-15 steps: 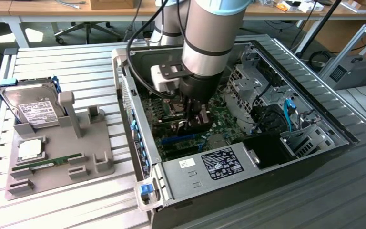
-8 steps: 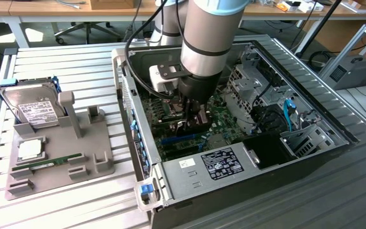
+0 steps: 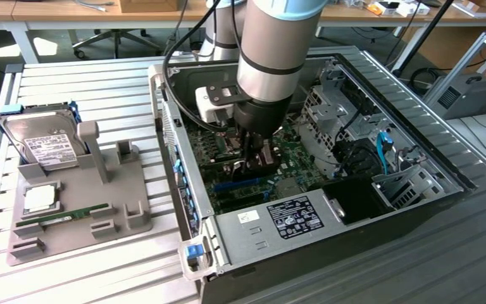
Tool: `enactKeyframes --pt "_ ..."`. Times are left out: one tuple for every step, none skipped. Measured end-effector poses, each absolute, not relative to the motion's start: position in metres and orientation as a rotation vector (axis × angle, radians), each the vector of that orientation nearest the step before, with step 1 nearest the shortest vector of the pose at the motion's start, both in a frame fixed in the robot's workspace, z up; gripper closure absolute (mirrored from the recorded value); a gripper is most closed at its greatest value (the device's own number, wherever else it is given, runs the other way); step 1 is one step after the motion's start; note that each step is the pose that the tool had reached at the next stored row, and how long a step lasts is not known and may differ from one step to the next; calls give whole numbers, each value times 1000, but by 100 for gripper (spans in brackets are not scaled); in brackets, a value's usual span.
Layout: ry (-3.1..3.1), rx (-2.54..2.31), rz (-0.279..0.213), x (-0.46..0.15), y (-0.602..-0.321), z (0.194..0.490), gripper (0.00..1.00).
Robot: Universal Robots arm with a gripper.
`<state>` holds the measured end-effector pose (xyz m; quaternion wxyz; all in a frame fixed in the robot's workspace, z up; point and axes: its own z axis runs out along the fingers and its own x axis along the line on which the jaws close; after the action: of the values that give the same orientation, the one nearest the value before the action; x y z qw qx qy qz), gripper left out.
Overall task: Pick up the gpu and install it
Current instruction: 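Insert the gpu into the slot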
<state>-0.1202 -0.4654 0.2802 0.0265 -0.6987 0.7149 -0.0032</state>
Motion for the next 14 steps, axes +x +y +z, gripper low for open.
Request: enactKeyframes --pt "2209 -2159 -10 -120 -465 280 73" --pt "2209 -2159 -10 -120 -465 280 73" --pt "2209 -2158 -10 -120 -465 280 73" --pt "2209 -2158 -10 -121 -465 280 73" --pt "2209 -2158 -10 -121 -465 279 73" --pt "2209 -2158 -10 -121 -465 279 73" --pt "2209 -2158 -10 -121 -465 278 73" --pt "2209 -2159 -10 -121 -465 278 73" --pt "2209 -2159 -10 -121 -465 278 73" --pt "2209 -2159 -10 -121 -465 278 73" --pt "2209 -2159 -10 -121 -465 278 73" --pt "2209 -2159 -9 -121 -465 278 73" --pt "2208 -2158 -9 -121 -465 277 73" --pt "2208 -2158 -9 -121 -465 276 73"
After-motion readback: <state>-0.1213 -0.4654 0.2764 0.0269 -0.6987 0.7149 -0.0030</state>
